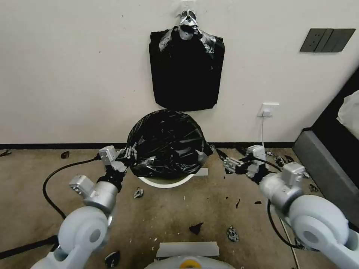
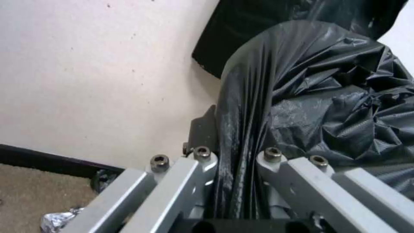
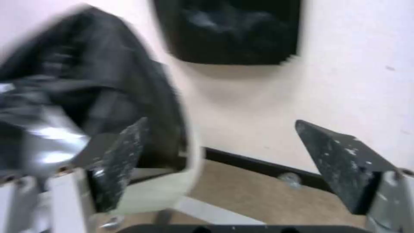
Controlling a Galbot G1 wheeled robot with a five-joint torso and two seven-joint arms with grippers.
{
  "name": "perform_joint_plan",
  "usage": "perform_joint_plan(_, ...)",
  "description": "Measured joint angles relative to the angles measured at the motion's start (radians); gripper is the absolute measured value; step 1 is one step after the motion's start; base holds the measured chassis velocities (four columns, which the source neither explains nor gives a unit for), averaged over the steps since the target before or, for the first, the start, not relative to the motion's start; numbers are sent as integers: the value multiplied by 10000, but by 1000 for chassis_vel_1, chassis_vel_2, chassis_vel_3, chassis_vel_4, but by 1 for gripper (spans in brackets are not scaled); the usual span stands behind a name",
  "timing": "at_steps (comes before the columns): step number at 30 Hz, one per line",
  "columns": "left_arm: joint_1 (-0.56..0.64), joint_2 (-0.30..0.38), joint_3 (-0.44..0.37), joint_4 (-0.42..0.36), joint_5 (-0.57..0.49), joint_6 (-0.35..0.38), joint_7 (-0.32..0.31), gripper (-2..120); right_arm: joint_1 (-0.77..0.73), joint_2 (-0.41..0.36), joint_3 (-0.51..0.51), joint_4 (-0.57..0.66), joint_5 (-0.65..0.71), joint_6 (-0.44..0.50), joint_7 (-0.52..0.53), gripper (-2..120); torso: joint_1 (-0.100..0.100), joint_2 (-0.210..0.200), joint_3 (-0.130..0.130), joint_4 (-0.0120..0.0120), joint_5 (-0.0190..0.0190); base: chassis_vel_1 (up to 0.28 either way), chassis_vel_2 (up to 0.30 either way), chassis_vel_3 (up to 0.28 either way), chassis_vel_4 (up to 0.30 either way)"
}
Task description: Place a trash bag onto the trash bin.
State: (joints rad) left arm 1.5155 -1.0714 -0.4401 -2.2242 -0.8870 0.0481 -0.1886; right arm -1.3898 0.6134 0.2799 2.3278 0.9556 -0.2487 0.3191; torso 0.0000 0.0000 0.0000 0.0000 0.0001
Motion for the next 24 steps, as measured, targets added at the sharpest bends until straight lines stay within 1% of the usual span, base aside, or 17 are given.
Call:
perform_joint_plan(1,-13,13,-23,35,-16,92,-84,7,-329,28,445,177,6,-4,-110,96,-1,0,0,1,-1,0,0,0,0)
perform_joint_plan(3,-38,32,-49,77,-57,203,-143,7,-1109,66,1598,526,81,-4,-618,100,0,0,0,0,0,0,0,0,0)
perform_joint_plan(4,-38,32,-49,77,-57,203,-143,7,-1109,66,1598,526,81,-4,-618,100,0,0,0,0,0,0,0,0,0)
perform_joint_plan(6,-63,83,-48,79,-83,296,-145,7,-2149,-25,2787,1030,269,83,-1780,100,0,0,0,-2,0,0,0,0,0)
perform_joint_plan(7,-64,147,-26,60,-85,330,-117,7,-2627,-177,3192,1332,319,172,-2565,100,0,0,-1,-3,-3,0,0,0,0)
perform_joint_plan(8,-64,147,-26,60,-85,330,-117,7,-2627,-177,3192,1332,319,172,-2565,100,0,0,-1,-3,-3,0,0,0,0)
perform_joint_plan(9,-62,192,-8,26,-85,348,-56,7,-2800,-275,3294,1497,238,201,-3071,100,0,0,-1,-2,-5,0,0,0,0)
perform_joint_plan(11,-49,280,10,-81,-44,396,194,6,-2698,-450,3032,1727,-145,193,-3859,100,0,1,0,-1,-2,0,0,0,0)
perform_joint_plan(12,-49,280,10,-81,-44,396,194,6,-2698,-450,3032,1727,-145,193,-3859,100,0,1,0,-1,-2,0,0,0,0)
perform_joint_plan(14,-23,372,15,-194,23,458,406,6,-2009,-584,2278,1772,-373,31,-4170,100,0,0,0,-1,-1,0,0,0,0)
perform_joint_plan(16,-15,396,15,-227,39,479,447,6,-1829,-611,2083,1771,-406,-1,-4174,100,0,0,0,-1,-1,0,0,0,0)
perform_joint_plan(17,-1,430,15,-283,61,507,507,6,-1417,-670,1615,1773,-473,-85,-4172,100,0,1,0,0,-1,0,0,0,0)
perform_joint_plan(19,13,456,15,-342,88,547,586,6,-774,-754,985,1772,-526,-226,-4069,100,0,0,0,2,0,0,0,0,0)
perform_joint_plan(21,15,458,15,-353,95,555,599,6,-689,-766,906,1766,-530,-248,-4052,100,0,0,0,2,0,0,0,0,0)
perform_joint_plan(22,27,455,16,-373,148,566,648,6,-344,-840,623,1668,-541,-346,-3964,95,0,0,0,2,-1,0,0,0,0)
perform_joint_plan(24,71,430,22,-389,241,569,705,6,-141,-970,489,1497,-541,-433,-3933,89,0,0,0,1,-1,0,0,0,0)
